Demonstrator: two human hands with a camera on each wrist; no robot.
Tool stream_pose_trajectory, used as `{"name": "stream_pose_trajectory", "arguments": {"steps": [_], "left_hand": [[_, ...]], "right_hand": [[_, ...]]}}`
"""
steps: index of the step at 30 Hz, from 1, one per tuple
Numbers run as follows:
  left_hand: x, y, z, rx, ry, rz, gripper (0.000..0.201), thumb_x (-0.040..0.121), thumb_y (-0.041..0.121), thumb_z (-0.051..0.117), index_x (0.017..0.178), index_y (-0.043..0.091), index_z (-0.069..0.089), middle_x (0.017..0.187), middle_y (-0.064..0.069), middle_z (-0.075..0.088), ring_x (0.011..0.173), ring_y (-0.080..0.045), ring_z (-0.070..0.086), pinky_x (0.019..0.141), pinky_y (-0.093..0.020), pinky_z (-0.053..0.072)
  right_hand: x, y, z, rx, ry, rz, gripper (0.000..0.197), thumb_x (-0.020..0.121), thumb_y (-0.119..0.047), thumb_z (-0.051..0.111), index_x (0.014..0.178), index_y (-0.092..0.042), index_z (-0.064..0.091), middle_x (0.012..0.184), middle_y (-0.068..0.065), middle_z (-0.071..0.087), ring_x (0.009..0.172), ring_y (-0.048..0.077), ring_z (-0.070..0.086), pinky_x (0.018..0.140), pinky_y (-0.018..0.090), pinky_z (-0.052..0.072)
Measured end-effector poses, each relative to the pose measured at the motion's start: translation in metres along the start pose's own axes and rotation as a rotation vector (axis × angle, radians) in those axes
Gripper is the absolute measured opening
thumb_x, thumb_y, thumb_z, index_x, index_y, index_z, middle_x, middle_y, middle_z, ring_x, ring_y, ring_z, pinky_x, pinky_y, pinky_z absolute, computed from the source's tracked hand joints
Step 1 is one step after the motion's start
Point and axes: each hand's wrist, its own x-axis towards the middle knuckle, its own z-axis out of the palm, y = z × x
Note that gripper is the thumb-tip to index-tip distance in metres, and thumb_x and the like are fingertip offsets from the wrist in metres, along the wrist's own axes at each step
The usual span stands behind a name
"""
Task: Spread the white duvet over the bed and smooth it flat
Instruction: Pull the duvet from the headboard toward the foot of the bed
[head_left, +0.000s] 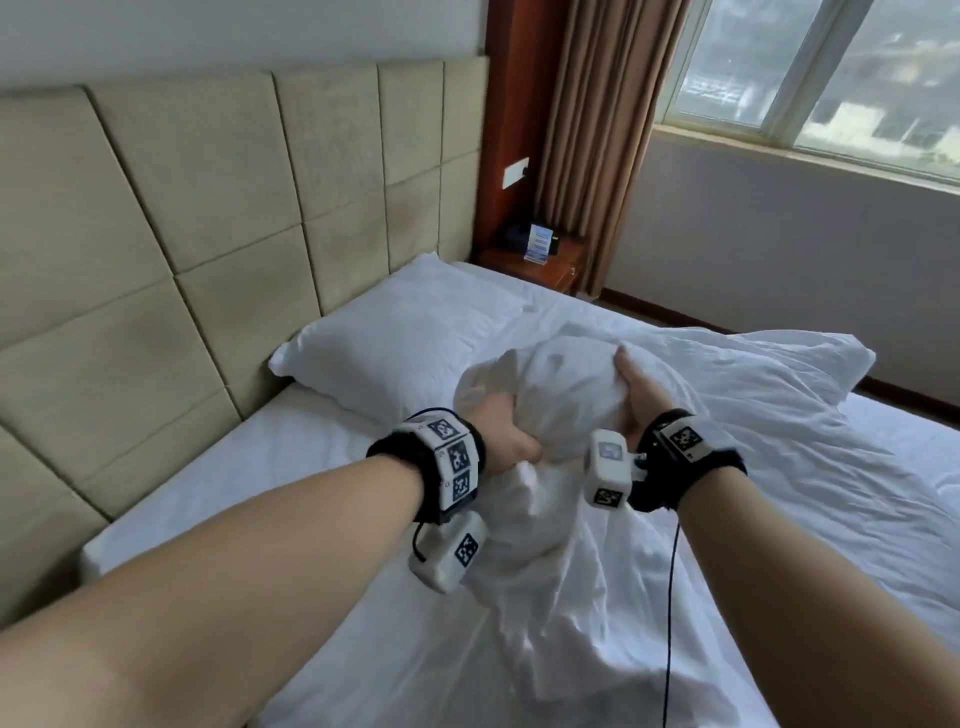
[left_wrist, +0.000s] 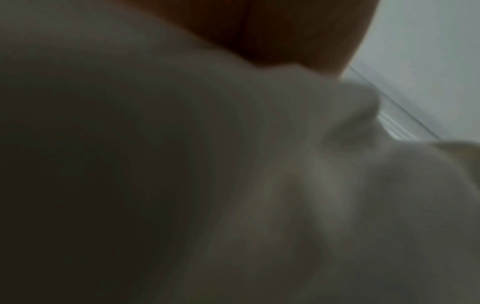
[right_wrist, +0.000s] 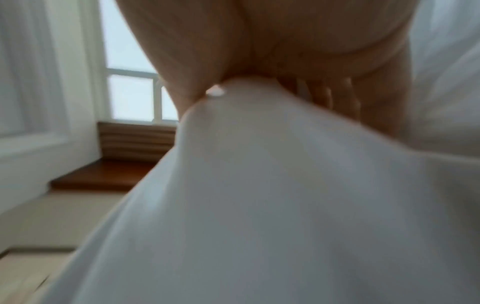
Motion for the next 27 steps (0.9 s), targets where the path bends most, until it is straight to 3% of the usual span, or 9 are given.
{"name": "stream_pose_trajectory", "arguments": {"steps": [2,4,11,14,15,17,19,21,27], "left_hand": [[-0.003,-0.025,-0.021,0.084,-0.049,0.051,0.048,0.068,0.023,0.074,0.113,0.014,0.058,0.108,-0.01,0.066,0.099,-0.028,0.063,0.089,-0.036,0.054],[-0.006,-0.058,-0.054,0.12,-0.073,0.017,0.043,0.07,0.024,0.073,0.11,0.013,0.06,0.108,-0.011,0.067,0.097,-0.028,0.063,0.087,-0.036,0.054],[-0.046,-0.204,-0.219,-0.053,0.033,-0.07,0.072,0.051,0.044,0.083,0.116,0.029,0.057,0.102,0.001,0.067,0.092,-0.019,0.064,0.081,-0.036,0.054],[-0.07,-0.258,-0.283,-0.288,0.276,-0.127,0.083,0.064,0.022,0.082,0.134,0.025,0.037,0.11,-0.004,0.056,0.095,-0.02,0.056,0.073,-0.03,0.045],[-0.075,-0.277,-0.298,-0.34,0.366,-0.148,0.084,0.062,0.017,0.084,0.134,0.017,0.04,0.112,-0.007,0.059,0.092,-0.02,0.059,0.071,-0.026,0.048],[-0.085,-0.317,-0.323,-0.36,0.38,-0.135,0.046,0.062,0.006,0.083,0.103,0.015,0.062,0.091,-0.001,0.069,0.08,-0.013,0.061,0.058,-0.011,0.049],[-0.093,-0.361,-0.334,-0.296,0.364,-0.226,0.026,0.067,0.008,0.08,0.085,0.02,0.066,0.078,0.008,0.068,0.078,-0.011,0.061,0.057,-0.008,0.046],[-0.1,-0.395,-0.337,-0.332,0.456,-0.359,0.031,0.06,0.022,0.08,0.089,0.02,0.069,0.085,0.003,0.07,0.084,-0.017,0.065,0.073,-0.02,0.052],[-0.1,-0.44,-0.331,-0.125,0.582,-0.646,0.062,0.071,0.037,0.076,0.125,0.011,0.061,0.139,-0.014,0.051,0.12,-0.033,0.055,0.103,-0.038,0.044]], "right_hand": [[0.0,-0.002,0.03,-0.03,0.091,0.001,0.049,0.086,-0.049,0.059,0.062,-0.006,0.057,0.047,0.011,0.061,0.039,0.015,0.06,0.041,0.017,0.046],[0.011,-0.001,0.073,-0.154,0.129,0.016,0.053,0.093,-0.022,0.046,0.041,-0.014,0.039,0.026,-0.001,0.035,0.018,0.009,0.031,0.029,0.007,0.022],[-0.014,-0.019,0.316,-0.3,0.0,-0.307,0.009,0.085,-0.011,0.05,0.082,-0.009,0.058,0.068,0.009,0.058,0.067,0.027,0.06,0.065,0.034,0.05],[-0.082,-0.027,0.448,-0.332,-0.522,-0.488,0.039,0.059,-0.012,0.084,0.069,-0.017,0.047,0.062,-0.002,0.056,0.055,0.011,0.054,0.055,0.024,0.049],[-0.105,-0.023,0.477,-0.421,-0.772,-0.583,0.06,0.026,-0.011,0.091,0.068,-0.009,0.047,0.057,0.005,0.059,0.051,0.019,0.056,0.054,0.033,0.051],[-0.106,0.007,0.529,-0.474,-0.979,-0.577,0.053,0.027,0.009,0.078,0.07,0.014,0.047,0.063,0.02,0.057,0.062,0.039,0.055,0.06,0.051,0.048],[-0.102,0.032,0.552,-0.469,-0.636,-0.416,0.023,0.062,-0.011,0.069,0.082,0.0,0.065,0.081,0.016,0.064,0.088,0.037,0.063,0.084,0.052,0.053],[-0.083,0.057,0.557,-0.451,-0.569,-0.235,0.007,0.08,-0.018,0.064,0.085,-0.014,0.065,0.094,0.008,0.065,0.097,0.025,0.061,0.096,0.046,0.047],[-0.011,0.077,0.505,-0.703,-0.316,-0.162,0.009,0.087,-0.02,0.063,0.079,-0.017,0.06,0.094,0.006,0.062,0.087,0.02,0.057,0.072,0.032,0.049]]}}
